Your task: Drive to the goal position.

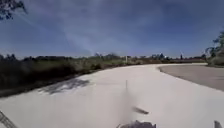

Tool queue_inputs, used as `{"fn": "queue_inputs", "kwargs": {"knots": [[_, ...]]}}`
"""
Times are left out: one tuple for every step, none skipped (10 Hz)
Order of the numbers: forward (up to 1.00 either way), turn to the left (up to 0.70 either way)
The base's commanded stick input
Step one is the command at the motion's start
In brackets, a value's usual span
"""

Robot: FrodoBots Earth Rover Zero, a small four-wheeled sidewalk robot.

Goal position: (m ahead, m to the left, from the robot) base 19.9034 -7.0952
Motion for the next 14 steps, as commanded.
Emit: {"fn": "queue_inputs", "kwargs": {"knots": [[0.85,0.0],[0.85,0.0],[0.85,0.0],[0.85,0.0],[0.85,0.0],[0.85,0.0],[0.85,0.0],[0.85,-0.12],[0.85,-0.34],[0.85,-0.34],[0.85,-0.34],[0.85,-0.13],[0.85,0.0],[0.85,0.0]]}}
